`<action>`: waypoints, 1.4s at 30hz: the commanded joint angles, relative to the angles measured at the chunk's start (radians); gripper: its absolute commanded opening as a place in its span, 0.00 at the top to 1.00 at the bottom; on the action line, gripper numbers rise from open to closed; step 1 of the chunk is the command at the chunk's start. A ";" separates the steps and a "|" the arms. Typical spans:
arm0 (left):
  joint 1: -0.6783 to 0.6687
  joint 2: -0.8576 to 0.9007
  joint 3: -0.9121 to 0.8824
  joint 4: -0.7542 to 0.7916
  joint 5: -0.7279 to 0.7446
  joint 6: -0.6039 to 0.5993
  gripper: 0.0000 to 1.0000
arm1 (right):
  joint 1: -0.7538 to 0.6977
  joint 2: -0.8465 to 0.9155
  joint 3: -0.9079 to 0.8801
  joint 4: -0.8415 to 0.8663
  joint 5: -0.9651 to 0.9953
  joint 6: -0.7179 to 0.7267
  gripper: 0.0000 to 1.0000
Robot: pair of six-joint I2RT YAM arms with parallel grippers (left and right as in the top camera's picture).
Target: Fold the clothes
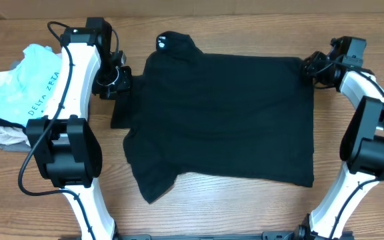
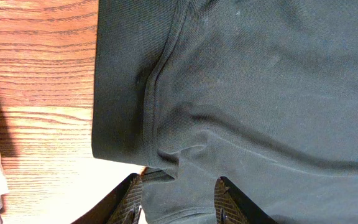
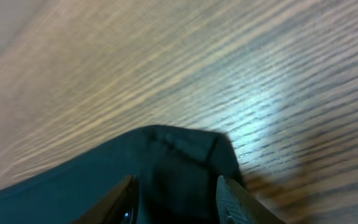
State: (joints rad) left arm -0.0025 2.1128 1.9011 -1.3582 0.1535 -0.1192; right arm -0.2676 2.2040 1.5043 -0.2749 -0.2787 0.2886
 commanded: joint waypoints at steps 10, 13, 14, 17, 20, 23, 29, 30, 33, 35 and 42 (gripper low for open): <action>-0.005 0.003 0.021 0.002 -0.003 0.022 0.58 | 0.003 0.031 0.008 0.048 -0.082 0.022 0.78; -0.005 0.004 0.021 0.002 -0.003 0.022 0.58 | -0.005 0.027 0.012 0.058 -0.090 0.022 0.91; -0.005 0.004 0.021 0.002 -0.003 0.023 0.57 | -0.010 0.025 0.016 0.060 -0.090 0.022 0.95; -0.005 0.004 0.021 0.001 -0.004 0.023 0.58 | -0.025 0.012 0.027 0.065 -0.098 0.022 0.96; -0.005 0.004 0.021 0.004 -0.003 0.023 0.57 | -0.037 0.003 0.034 0.082 -0.111 0.022 0.96; -0.005 0.004 0.021 0.007 -0.003 0.023 0.57 | -0.045 0.002 0.034 0.123 -0.112 0.022 0.95; -0.005 0.004 0.020 0.002 -0.003 0.023 0.57 | -0.048 0.002 0.034 0.205 -0.111 0.022 0.86; -0.006 0.004 0.020 0.002 -0.003 0.023 0.57 | -0.048 0.002 0.034 0.212 -0.104 0.022 0.78; -0.005 0.004 0.020 0.001 -0.003 0.023 0.57 | -0.050 0.002 0.034 0.201 -0.069 0.022 0.63; -0.005 0.004 0.020 -0.002 -0.003 0.023 0.57 | -0.056 0.000 0.034 0.164 -0.072 0.023 0.63; -0.005 0.004 0.020 -0.006 -0.004 0.036 0.57 | -0.061 -0.021 0.034 -0.145 -0.196 0.019 0.83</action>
State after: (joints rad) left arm -0.0025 2.1128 1.9011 -1.3632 0.1532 -0.1162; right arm -0.3244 2.2227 1.5196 -0.3634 -0.4229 0.3061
